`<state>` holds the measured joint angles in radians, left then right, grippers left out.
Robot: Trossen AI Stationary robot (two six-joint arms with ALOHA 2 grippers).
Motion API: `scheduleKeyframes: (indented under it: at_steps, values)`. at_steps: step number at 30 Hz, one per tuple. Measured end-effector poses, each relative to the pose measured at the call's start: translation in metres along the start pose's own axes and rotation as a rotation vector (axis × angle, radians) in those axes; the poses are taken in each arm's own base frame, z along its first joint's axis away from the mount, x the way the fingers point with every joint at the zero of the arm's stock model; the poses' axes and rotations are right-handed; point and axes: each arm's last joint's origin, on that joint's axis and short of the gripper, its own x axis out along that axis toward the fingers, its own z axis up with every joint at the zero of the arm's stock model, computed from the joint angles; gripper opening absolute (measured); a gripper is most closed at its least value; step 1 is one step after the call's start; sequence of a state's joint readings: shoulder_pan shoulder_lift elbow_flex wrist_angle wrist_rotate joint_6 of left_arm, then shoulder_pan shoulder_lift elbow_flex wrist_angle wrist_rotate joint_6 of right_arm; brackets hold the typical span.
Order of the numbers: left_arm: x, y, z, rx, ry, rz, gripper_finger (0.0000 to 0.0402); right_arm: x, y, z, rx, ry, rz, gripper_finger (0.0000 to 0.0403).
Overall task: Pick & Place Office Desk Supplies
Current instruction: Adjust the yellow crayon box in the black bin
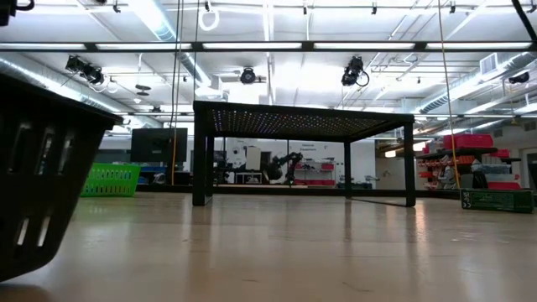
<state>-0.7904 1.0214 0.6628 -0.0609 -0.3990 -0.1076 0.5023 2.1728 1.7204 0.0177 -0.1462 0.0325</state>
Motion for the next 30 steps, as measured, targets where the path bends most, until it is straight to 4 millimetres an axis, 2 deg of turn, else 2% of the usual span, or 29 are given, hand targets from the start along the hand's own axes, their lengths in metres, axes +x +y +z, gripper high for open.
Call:
scheduleKeyframes:
  at_steps: [4, 6, 9, 14, 22, 30]
  values:
    - [0.007, -0.011, -0.035, -0.110, 0.027, -0.053, 0.0005, -0.004, -0.001, -0.024, 0.056, 0.027, -0.071, 0.0162]
    - [0.011, -0.016, -0.050, -0.159, 0.059, -0.060, 0.0005, -0.010, 0.003, -0.026, 0.064, 0.027, -0.106, 0.0162]
    - [0.015, -0.027, -0.062, -0.225, 0.104, -0.081, 0.0005, -0.023, 0.012, -0.026, 0.056, 0.037, -0.169, 0.0162]
    - [0.024, -0.051, -0.068, -0.246, 0.141, -0.173, 0.0005, -0.040, 0.026, -0.022, 0.083, 0.035, -0.233, 0.0162]
    - [0.030, -0.077, -0.083, -0.383, 0.243, -0.238, 0.0005, -0.036, 0.032, -0.032, 0.182, 0.078, -0.298, 0.0159]
    - [0.037, -0.087, -0.091, -0.402, 0.246, -0.267, 0.0005, -0.036, 0.035, -0.033, 0.192, 0.073, -0.308, 0.0109]
